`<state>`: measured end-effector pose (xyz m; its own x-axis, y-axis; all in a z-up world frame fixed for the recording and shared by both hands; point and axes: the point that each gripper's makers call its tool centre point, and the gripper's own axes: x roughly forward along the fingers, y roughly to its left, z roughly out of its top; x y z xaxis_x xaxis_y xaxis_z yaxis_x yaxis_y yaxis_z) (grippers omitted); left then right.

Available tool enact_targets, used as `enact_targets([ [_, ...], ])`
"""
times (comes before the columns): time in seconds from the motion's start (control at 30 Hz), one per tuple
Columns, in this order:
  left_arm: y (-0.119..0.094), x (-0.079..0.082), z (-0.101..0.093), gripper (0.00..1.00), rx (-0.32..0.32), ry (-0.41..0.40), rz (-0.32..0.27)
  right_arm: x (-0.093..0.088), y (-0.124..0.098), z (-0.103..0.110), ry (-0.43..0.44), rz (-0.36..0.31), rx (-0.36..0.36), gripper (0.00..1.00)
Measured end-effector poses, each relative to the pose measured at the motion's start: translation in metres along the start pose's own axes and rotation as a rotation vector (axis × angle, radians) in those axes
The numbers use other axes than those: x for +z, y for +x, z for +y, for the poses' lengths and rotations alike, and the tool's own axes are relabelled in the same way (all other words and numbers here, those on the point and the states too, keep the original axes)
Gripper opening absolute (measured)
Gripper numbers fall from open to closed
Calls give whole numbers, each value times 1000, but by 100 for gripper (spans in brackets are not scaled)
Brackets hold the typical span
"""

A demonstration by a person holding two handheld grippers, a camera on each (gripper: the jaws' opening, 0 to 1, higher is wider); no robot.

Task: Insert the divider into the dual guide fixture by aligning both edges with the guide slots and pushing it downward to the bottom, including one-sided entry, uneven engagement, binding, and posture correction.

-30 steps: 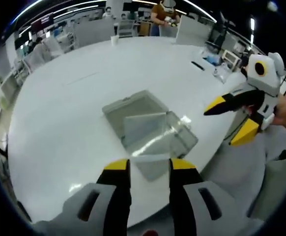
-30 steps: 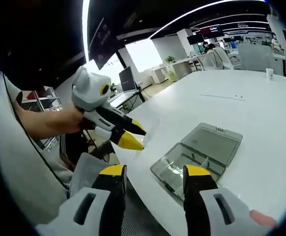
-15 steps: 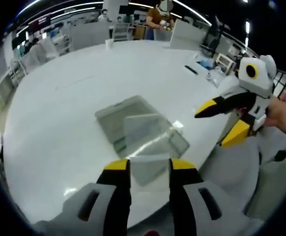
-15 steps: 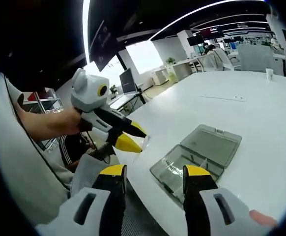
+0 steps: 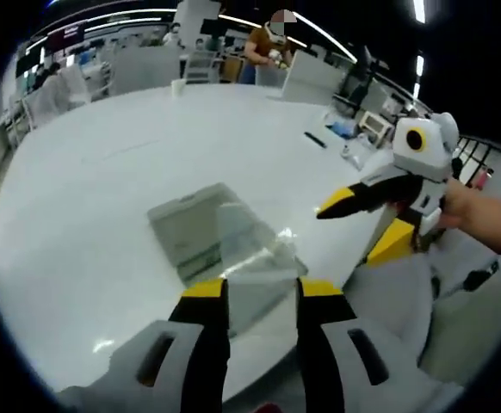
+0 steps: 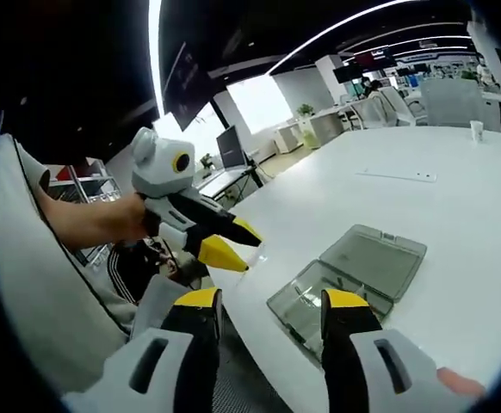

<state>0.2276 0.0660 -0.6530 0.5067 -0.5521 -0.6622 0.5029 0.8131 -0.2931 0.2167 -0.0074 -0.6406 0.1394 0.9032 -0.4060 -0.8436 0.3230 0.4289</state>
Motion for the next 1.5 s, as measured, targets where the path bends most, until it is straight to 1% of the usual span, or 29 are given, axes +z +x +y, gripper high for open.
enact_targets([
  [0.1,-1,4,-5,26,-40,-26,-17,1,-1,1,1,-5,16,43],
  [0.47,-5,11,-14,26,-112,-57,-53,10,-4,1,19,-32,51,45],
  [0.67,-5,13,-19,26,-156,-78,-67,23,-4,4,45,-80,99,48],
  [0.73,-6,14,-21,26,-171,-83,-71,25,-4,4,50,-84,108,48],
  [0.83,-5,14,-25,26,-206,-104,-77,30,-4,6,63,-101,140,49],
  [0.9,-5,14,-27,26,-231,-126,-85,34,-5,10,84,-112,179,48],
  [1.0,-5,16,-30,26,-266,-153,-105,36,-4,10,90,-118,195,48],
  [1.2,-7,19,-33,26,-301,-193,-126,43,-4,11,133,-148,246,48],
  [1.27,-7,20,-32,26,-307,-201,-130,45,-4,12,134,-153,256,48],
  [1.5,-8,26,-40,26,-349,-225,-150,53,-4,13,177,-187,299,48],
])
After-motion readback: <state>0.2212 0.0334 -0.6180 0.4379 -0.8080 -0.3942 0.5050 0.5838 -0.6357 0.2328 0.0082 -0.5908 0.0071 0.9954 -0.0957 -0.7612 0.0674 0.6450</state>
